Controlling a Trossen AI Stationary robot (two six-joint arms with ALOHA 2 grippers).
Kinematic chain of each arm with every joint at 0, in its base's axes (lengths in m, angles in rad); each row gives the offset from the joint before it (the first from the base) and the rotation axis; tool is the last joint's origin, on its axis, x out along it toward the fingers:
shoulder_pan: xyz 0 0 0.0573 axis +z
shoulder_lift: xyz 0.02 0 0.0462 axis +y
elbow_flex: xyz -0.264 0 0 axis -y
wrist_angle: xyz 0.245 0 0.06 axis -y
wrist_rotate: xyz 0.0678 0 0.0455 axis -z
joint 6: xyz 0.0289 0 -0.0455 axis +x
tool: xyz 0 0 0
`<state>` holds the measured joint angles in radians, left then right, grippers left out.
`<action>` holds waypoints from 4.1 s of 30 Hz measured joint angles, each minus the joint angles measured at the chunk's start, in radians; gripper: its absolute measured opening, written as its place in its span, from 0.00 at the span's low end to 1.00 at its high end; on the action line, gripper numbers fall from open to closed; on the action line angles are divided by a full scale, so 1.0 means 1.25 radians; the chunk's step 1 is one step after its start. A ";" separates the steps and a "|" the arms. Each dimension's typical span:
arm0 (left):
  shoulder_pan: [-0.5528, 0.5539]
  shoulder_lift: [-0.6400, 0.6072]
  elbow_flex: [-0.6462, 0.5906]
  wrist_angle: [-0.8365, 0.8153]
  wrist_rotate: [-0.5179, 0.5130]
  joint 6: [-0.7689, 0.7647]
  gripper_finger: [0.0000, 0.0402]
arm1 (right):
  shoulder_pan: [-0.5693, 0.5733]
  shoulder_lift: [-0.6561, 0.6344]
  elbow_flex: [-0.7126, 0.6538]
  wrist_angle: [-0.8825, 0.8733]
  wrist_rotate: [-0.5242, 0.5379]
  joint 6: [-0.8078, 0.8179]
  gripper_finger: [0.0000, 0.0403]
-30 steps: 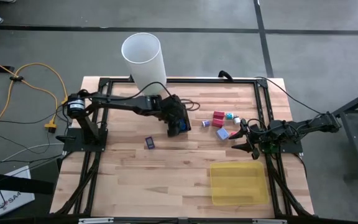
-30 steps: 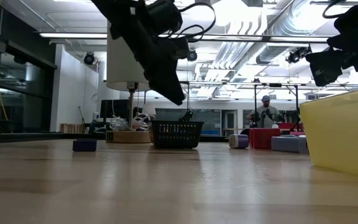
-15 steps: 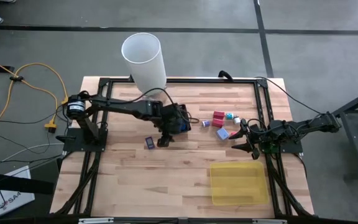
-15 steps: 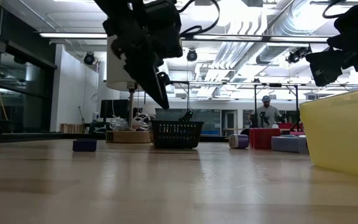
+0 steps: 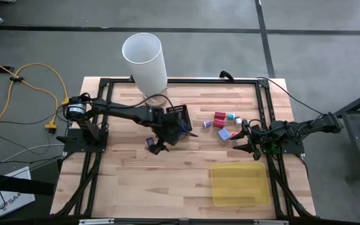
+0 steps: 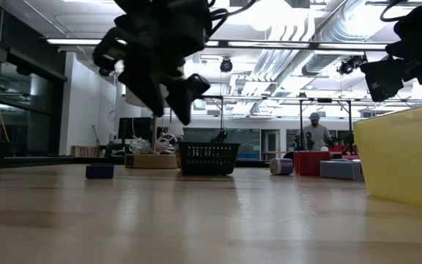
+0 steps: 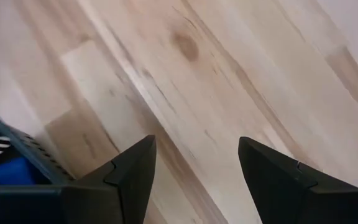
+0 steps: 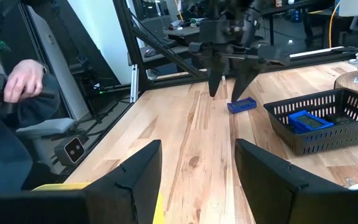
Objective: Pick & Place Office items
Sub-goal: Put the blue digital timer into the black bin
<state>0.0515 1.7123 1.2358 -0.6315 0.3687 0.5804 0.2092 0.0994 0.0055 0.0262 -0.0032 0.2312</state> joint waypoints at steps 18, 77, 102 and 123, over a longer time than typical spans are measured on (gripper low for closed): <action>-0.007 0.000 0.000 -0.053 -0.074 0.087 0.55 | 0.000 0.000 0.000 0.000 0.000 0.000 0.47; -0.043 -0.063 -0.155 -0.124 -0.155 0.295 0.55 | 0.000 0.001 0.000 0.004 0.000 0.000 0.47; 0.051 -0.071 -0.155 -0.154 -0.108 0.330 0.55 | 0.000 0.001 0.000 0.003 0.000 0.000 0.47; -0.029 -0.071 -0.186 -0.105 -0.179 0.256 0.55 | 0.000 0.001 0.000 0.003 0.000 0.000 0.47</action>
<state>0.0147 1.6234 1.0031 -0.7632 0.1455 0.9001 0.2092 0.1001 0.0055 0.0303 -0.0032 0.2311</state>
